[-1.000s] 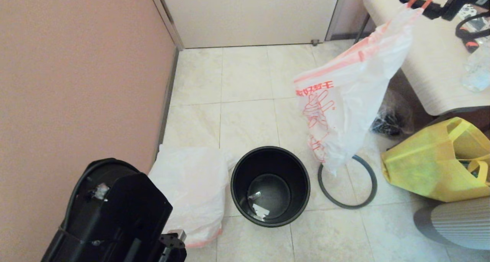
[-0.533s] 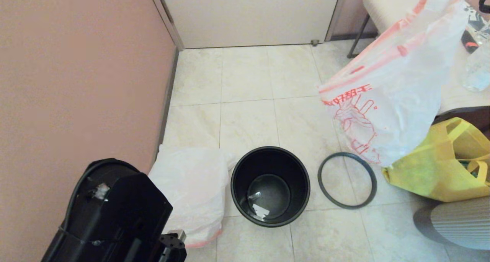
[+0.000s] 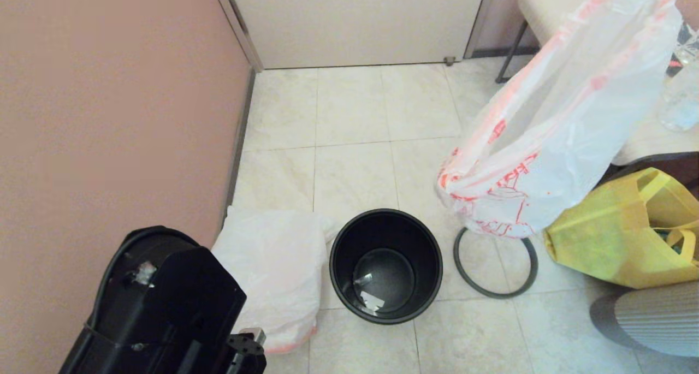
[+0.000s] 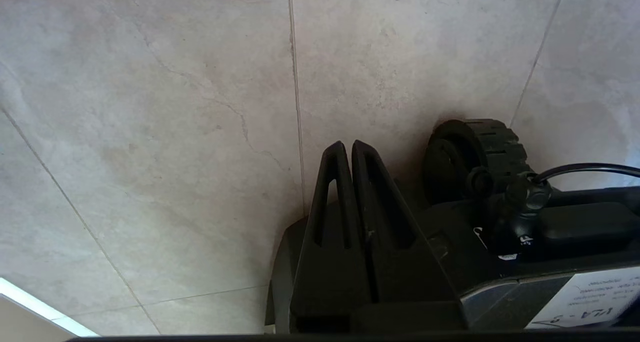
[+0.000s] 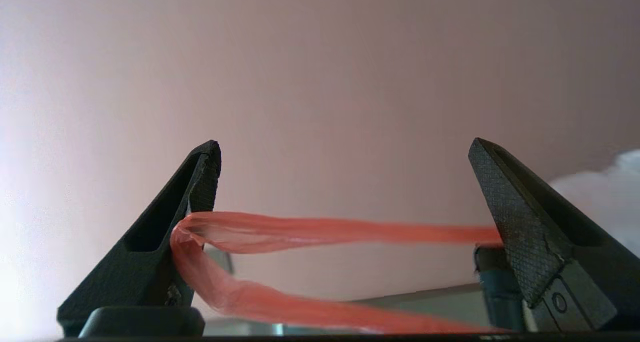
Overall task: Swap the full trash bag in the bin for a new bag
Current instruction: Place the trash bag on the floor
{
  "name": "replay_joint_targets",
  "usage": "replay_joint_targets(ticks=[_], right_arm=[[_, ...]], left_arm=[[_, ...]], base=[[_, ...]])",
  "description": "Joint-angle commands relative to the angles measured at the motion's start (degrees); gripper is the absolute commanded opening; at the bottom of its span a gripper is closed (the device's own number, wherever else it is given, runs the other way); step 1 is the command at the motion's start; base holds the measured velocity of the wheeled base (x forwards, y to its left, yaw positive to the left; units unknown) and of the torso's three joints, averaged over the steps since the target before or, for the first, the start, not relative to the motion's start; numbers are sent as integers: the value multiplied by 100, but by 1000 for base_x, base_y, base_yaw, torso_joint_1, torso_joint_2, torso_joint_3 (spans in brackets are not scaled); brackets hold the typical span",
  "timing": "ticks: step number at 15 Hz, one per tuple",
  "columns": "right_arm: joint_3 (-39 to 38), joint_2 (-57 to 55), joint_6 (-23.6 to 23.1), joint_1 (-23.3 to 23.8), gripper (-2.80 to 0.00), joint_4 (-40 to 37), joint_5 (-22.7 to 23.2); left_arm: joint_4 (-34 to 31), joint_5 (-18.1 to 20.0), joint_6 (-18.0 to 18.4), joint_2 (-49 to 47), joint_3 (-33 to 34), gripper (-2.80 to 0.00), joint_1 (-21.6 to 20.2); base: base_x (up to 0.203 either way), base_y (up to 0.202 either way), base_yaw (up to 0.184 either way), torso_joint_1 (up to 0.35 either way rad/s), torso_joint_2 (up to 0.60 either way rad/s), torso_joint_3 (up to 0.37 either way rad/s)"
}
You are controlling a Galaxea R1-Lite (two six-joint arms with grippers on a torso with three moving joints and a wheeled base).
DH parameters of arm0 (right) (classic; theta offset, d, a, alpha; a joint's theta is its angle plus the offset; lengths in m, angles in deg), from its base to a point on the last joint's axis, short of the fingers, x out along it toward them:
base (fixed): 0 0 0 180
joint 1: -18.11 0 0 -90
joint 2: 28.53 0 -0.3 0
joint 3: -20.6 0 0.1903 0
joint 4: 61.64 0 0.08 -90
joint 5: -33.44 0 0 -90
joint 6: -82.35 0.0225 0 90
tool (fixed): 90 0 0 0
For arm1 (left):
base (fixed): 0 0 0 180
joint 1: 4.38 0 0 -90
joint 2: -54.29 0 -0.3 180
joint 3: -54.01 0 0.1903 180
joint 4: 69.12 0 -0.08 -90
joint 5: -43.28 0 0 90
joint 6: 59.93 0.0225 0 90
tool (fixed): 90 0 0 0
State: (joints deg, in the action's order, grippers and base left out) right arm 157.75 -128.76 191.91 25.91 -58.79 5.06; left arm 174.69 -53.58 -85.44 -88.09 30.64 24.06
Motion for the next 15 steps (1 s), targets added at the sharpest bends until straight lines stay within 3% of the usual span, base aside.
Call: replay_joint_targets(ticks=[1, 5, 8, 11, 13, 15], right_arm=[[-40, 116, 57, 12, 0, -68, 51], [-49, 167, 57, -24, 0, -143, 99], [-134, 195, 41, -114, 0, -58, 388], [-237, -193, -212, -355, 0, 366, 381], [-238, -707, -604, -457, 0, 437, 56], [-235, -1151, -1723, -468, 0, -26, -652]], left_arm=[[49, -8, 3, -8, 211, -280, 4], [49, -2, 3, -9, 211, -280, 4], [49, -8, 3, -10, 211, -280, 4], [49, -8, 3, -9, 211, -280, 4], [49, -8, 3, -17, 211, -280, 4], [49, -8, 3, -17, 211, -280, 4]], base=[[0, 0, 0, 0, 0, 0], [0, 0, 0, 0, 0, 0], [0, 0, 0, 0, 0, 0], [0, 0, 0, 0, 0, 0], [0, 0, 0, 0, 0, 0], [0, 0, 0, 0, 0, 0]])
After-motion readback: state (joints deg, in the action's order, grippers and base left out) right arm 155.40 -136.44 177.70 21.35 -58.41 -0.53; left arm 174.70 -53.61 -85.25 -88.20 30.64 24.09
